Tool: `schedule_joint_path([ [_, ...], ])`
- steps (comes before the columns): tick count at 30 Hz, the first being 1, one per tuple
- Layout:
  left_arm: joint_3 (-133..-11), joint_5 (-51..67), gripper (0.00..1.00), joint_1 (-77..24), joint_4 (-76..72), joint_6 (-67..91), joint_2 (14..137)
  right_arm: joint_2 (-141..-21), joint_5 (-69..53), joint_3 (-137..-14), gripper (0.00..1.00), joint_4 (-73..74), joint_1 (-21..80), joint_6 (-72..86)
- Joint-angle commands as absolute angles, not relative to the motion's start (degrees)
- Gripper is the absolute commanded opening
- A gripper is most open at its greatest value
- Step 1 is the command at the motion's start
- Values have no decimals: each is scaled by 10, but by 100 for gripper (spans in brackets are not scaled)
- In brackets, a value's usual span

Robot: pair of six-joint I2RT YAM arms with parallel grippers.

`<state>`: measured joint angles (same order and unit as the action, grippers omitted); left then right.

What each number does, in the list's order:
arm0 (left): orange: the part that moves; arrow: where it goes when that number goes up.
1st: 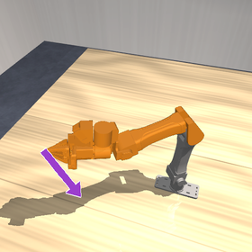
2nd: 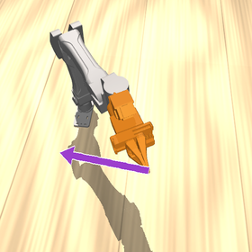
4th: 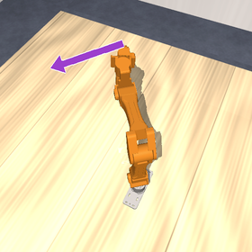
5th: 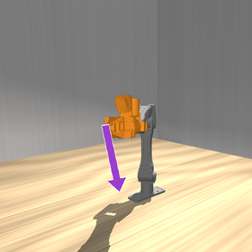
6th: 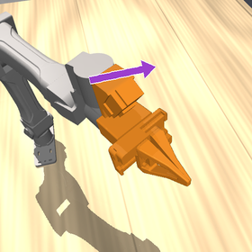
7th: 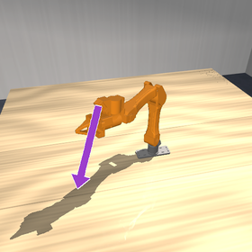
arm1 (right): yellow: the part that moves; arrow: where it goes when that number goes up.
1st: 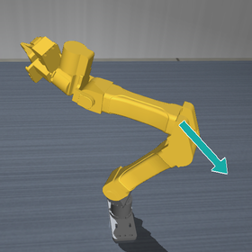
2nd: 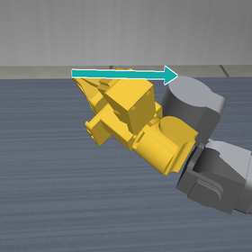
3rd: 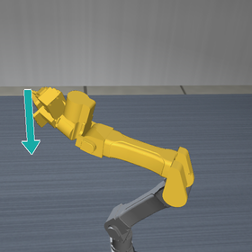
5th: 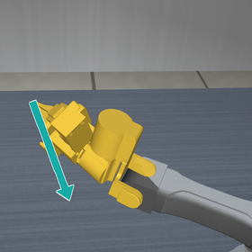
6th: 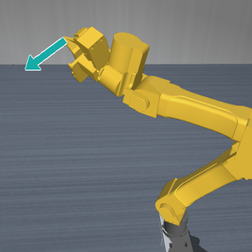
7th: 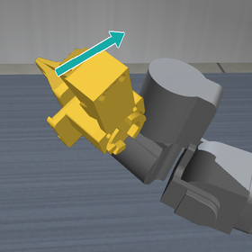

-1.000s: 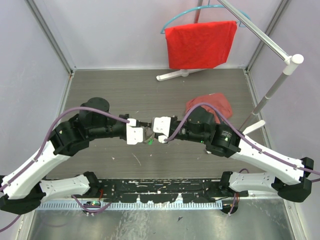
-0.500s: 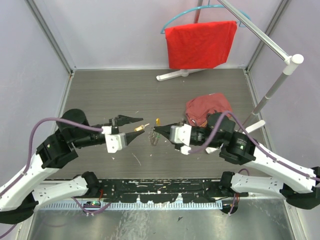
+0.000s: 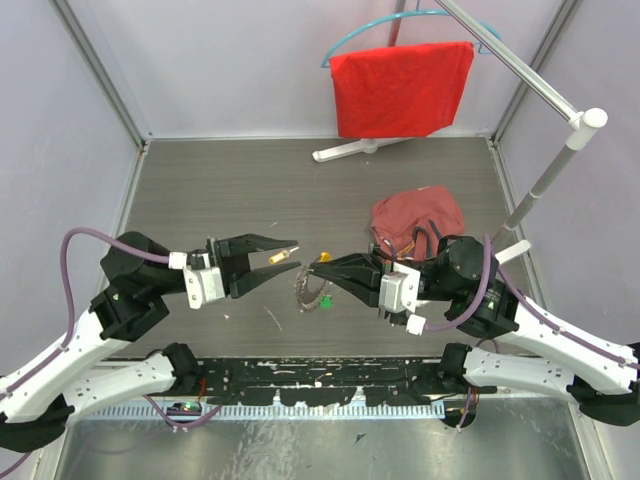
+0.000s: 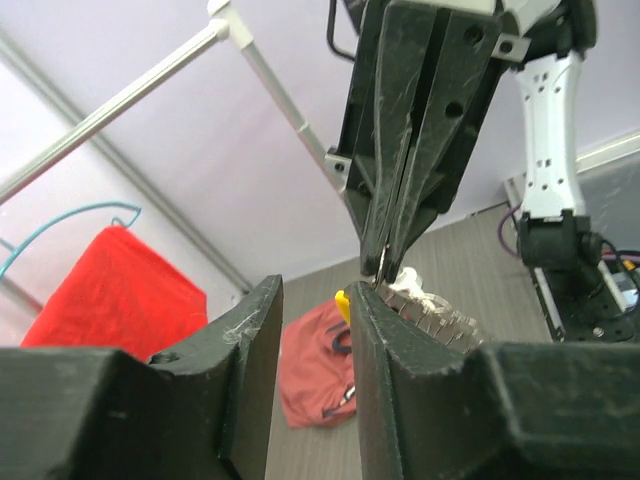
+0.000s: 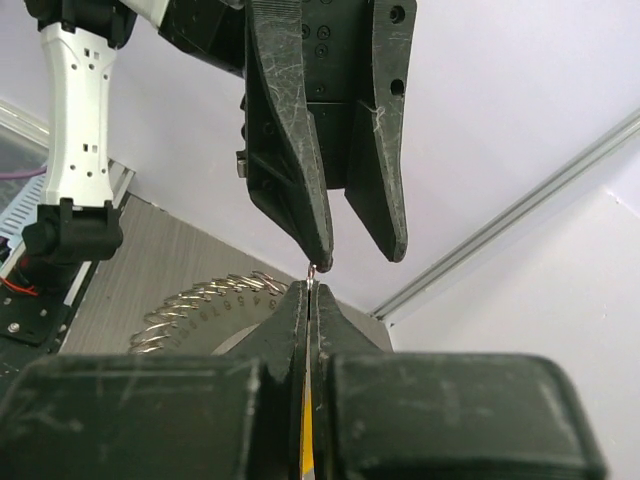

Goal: Put the keys on the keyring

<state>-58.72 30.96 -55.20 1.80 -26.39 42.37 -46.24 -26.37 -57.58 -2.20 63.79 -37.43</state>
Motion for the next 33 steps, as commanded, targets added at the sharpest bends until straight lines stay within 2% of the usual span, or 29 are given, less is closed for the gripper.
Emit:
schedule_joint_path([
  [1,-584,369,39,-554,-62,-226,431,-453,-286,-575,1,-99,639,-373],
  [5,-586,384,37,-554,-56,-230,434,-450,-286,-573,1,-106,640,-371],
  [15,-589,413,41,-554,-39,-239,439,-440,-273,-565,1,-120,640,-368],
  [23,-597,421,32,-555,-38,-239,458,-442,-284,-566,1,-119,640,-367],
  [33,-605,439,25,-554,-49,-236,473,-444,-284,-566,1,-112,640,-372],
])
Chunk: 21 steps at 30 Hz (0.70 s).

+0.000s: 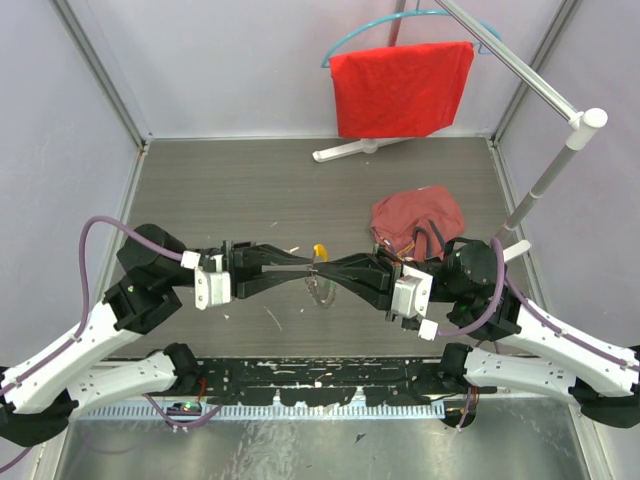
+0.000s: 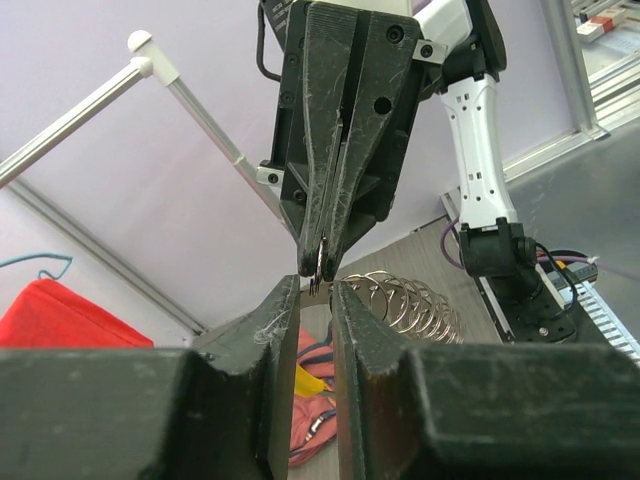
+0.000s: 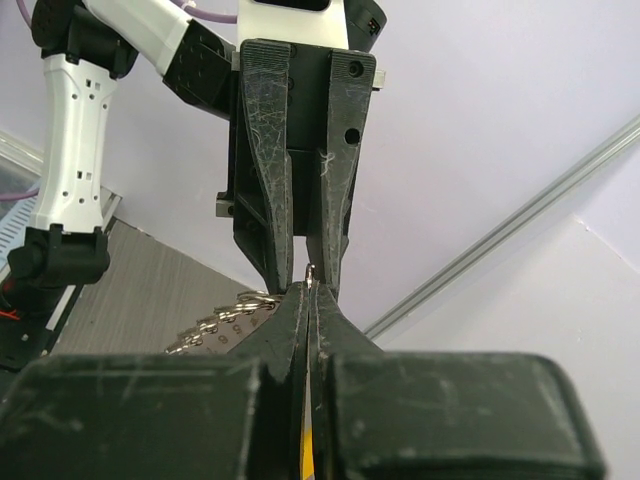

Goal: Put the keys on the keyring

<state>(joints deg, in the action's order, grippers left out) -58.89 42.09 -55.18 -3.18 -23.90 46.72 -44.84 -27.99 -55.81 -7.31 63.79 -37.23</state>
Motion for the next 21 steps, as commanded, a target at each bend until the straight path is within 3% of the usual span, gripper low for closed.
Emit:
schedule_joint_path([
  [1,-605,440,23,-555,-49,-236,474,-444,-283,-566,1,-111,640,-372],
  [10,-605,446,21,-554,-52,-233,474,-449,-281,-572,1,-91,640,-382],
  [15,-607,445,10,-554,-50,-232,473,-450,-280,-576,1,-75,640,-391],
  [18,-608,443,24,-554,-39,-239,468,-447,-277,-577,1,-69,640,-395],
  [21,-607,436,26,-554,-31,-246,461,-444,-274,-582,1,-59,639,-399],
])
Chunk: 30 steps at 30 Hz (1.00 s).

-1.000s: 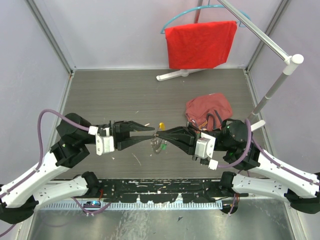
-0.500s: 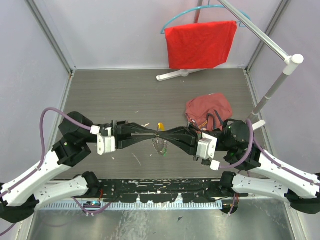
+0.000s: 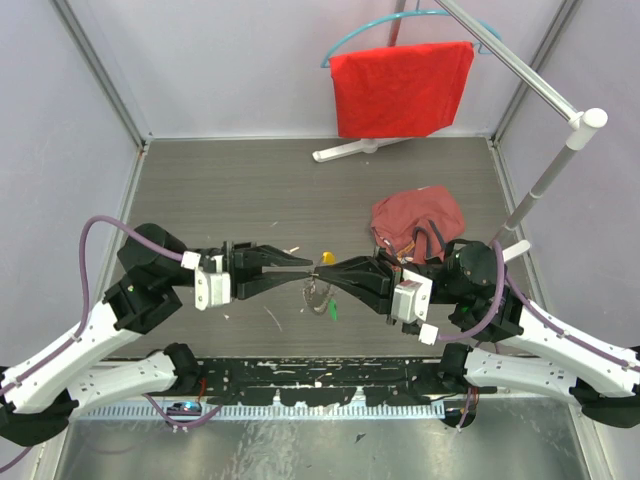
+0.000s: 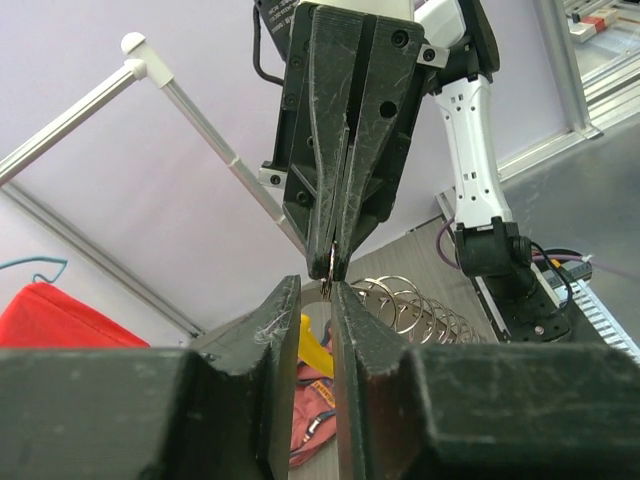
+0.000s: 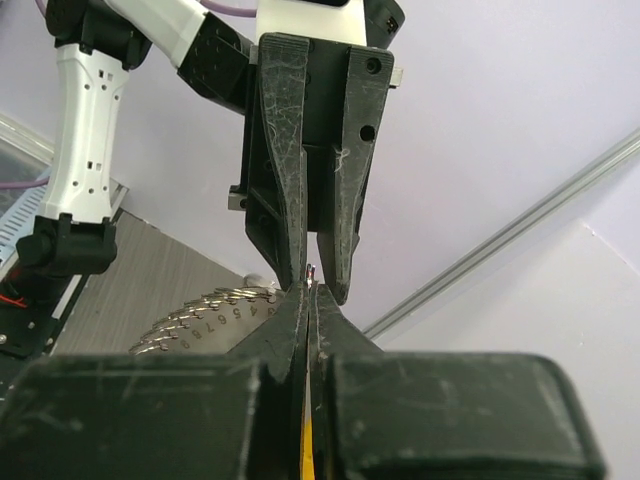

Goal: Put the keys on the keyring

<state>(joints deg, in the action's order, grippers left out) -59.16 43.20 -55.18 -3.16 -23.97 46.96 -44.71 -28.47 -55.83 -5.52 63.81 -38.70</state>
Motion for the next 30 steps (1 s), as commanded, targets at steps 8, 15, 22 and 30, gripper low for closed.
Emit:
schedule_joint_path([
  [8,-609,440,27,-554,-27,-249,462,-447,-275,-584,1,-54,640,-401],
  [15,-608,446,27,-554,-30,-247,471,-443,-280,-583,1,-66,640,-397],
  [22,-605,436,33,-554,-28,-253,465,-427,-276,-581,1,-76,640,-392],
  [30,-606,436,23,-554,-28,-254,466,-429,-283,-581,1,-76,640,-390],
])
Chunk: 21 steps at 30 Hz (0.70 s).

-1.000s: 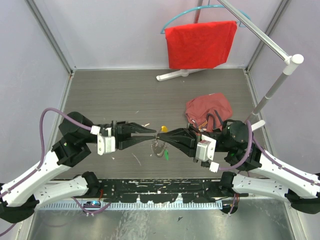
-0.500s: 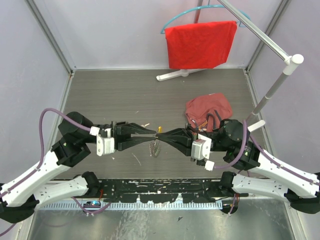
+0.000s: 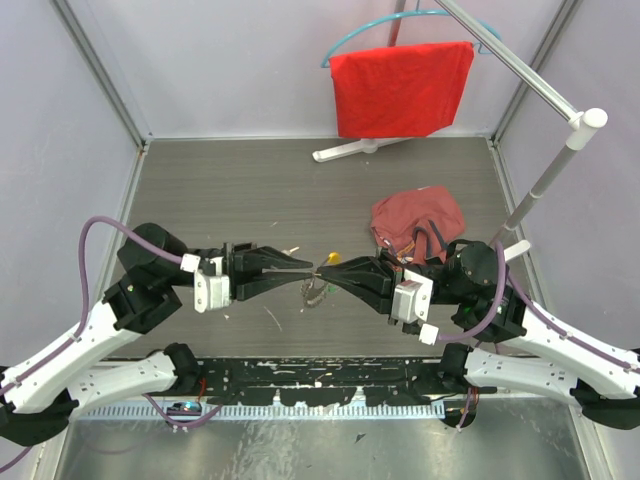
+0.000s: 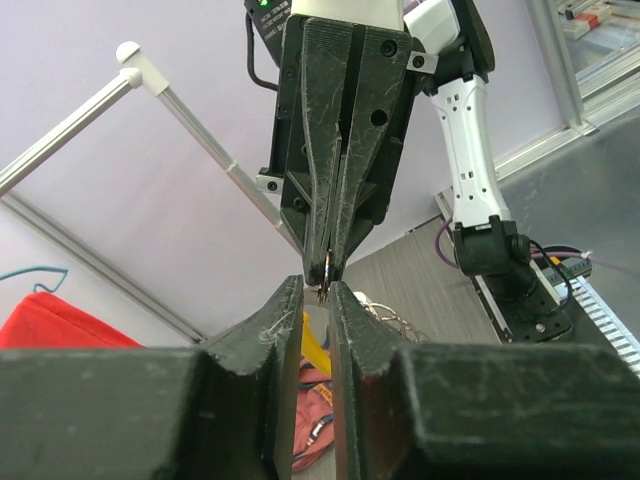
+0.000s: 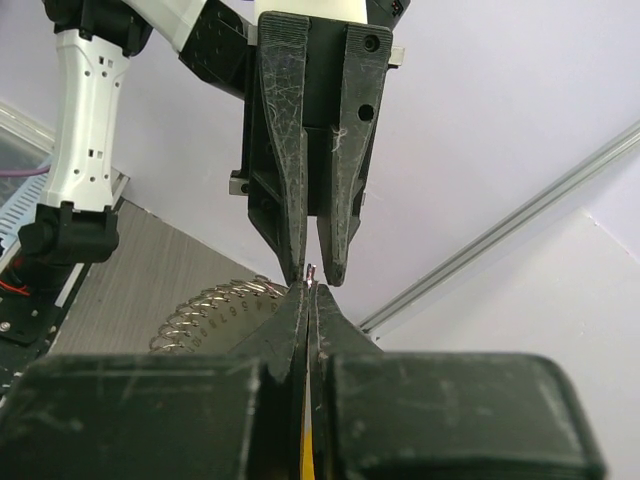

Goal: Put the keys on the keyring

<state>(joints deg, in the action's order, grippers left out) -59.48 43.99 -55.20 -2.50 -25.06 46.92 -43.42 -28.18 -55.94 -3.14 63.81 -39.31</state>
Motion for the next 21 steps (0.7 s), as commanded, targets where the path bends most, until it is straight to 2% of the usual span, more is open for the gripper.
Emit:
schedule_joint_path([
  [1,-607,437,22,-554,-29,-254,467,-430,-284,-580,1,-76,640,-389],
  [5,-608,445,19,-554,-33,-251,471,-431,-285,-580,1,-78,640,-389],
  [13,-605,448,23,-555,-42,-246,477,-434,-289,-580,1,-80,640,-388],
  [21,-606,454,14,-554,-54,-239,480,-438,-283,-577,1,-80,639,-389],
])
